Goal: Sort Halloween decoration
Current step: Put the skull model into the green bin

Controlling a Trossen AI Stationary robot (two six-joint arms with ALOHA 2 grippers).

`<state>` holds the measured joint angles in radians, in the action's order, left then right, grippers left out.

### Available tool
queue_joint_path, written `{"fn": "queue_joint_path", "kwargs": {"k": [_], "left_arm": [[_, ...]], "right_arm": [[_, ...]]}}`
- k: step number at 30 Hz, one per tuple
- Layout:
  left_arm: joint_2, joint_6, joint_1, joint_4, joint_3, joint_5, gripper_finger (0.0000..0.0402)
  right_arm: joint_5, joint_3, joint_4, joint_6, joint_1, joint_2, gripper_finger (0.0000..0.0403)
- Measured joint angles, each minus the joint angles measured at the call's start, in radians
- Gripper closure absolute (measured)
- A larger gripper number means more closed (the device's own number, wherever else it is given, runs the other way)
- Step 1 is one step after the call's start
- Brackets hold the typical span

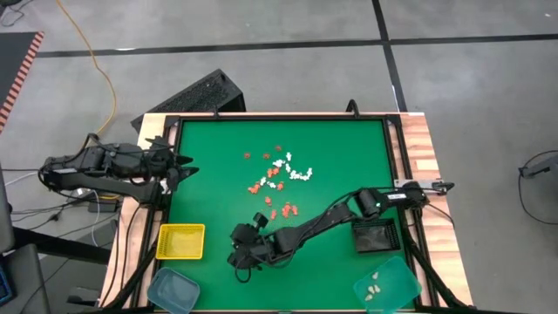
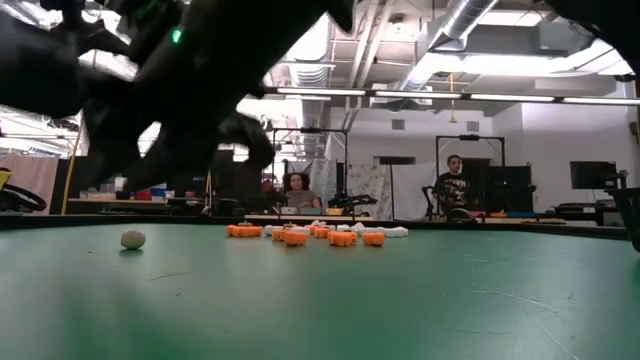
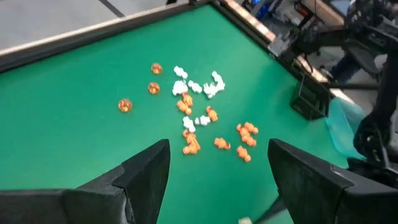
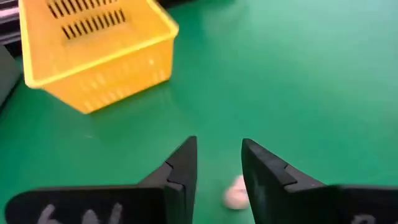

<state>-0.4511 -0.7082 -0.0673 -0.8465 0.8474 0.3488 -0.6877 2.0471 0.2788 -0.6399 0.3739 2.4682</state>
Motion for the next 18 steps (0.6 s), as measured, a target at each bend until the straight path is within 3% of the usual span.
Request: {"fn": "queue_joint_path", "kwargs": {"k": [3,10,18], "left_arm": [[0.000,0.012,0.000,-0.009,0.000,-0.022,0.0141],[0.001,0.034,0.000,-0.015,0.000,-0.024,0.0141],[0.001,0.050,0.000,-0.035,0.000,-0.023,0.0141]], "right_arm": [[-0.003,0.039,0.008,-0.050,0.000,0.055,0.0282],[-0.121,0.038,0.109,-0.144,0.006,0.073,0.0282],[-0.081,0.039,0.131,-0.154,0.004,0.073,0.0283]]}}
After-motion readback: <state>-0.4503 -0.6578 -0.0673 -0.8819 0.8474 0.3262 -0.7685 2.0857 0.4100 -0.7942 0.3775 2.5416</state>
